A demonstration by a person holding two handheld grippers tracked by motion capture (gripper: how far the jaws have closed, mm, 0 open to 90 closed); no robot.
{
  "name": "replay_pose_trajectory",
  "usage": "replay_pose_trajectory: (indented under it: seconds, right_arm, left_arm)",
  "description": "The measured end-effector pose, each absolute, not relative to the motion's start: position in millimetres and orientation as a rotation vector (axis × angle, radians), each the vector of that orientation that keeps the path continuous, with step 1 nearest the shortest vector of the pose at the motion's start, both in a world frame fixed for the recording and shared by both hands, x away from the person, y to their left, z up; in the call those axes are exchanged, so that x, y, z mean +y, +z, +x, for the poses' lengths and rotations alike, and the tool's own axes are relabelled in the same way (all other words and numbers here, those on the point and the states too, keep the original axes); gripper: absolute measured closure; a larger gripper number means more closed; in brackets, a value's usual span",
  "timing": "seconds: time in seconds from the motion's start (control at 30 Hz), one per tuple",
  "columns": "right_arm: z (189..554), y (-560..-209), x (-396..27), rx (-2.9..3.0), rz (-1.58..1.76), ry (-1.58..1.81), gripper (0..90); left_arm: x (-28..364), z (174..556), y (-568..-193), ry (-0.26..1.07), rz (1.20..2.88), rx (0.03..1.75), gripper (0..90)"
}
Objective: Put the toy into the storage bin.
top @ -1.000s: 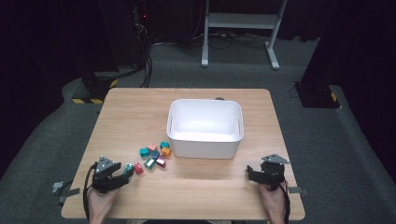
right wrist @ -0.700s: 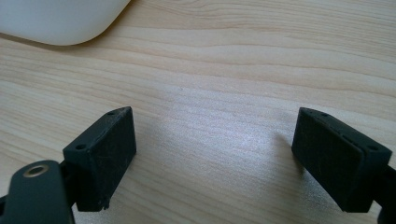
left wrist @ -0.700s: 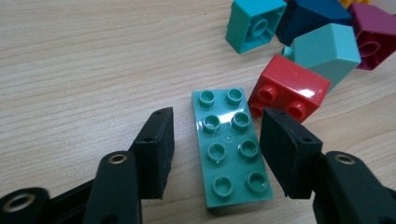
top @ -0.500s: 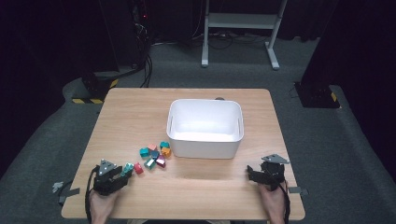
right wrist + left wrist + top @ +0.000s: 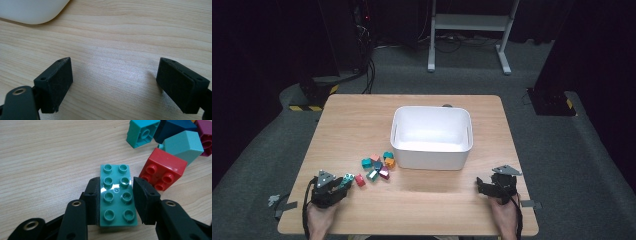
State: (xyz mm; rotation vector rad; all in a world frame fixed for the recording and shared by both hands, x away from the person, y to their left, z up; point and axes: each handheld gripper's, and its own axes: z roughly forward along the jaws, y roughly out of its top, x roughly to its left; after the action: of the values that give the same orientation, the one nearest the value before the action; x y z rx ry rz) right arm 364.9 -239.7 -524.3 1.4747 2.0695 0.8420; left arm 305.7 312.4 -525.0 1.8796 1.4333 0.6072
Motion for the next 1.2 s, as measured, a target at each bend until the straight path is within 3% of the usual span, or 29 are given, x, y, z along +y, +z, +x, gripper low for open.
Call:
replay_pose_trajectory:
  seconds: [0.63, 1.2]
  right_arm:
    - [364.9, -524.2, -239.8, 2.07, 1.473, 0.842, 13.4]
    - [364.9, -524.2, -239.8, 2.07, 1.475, 0.842, 13.3]
  left_arm:
    - [317.4, 312.9, -503.3, 0.593, 1.854, 1.426, 59.0]
    - [310.8, 339.5, -440.0, 0.493, 1.805, 1.3, 59.0]
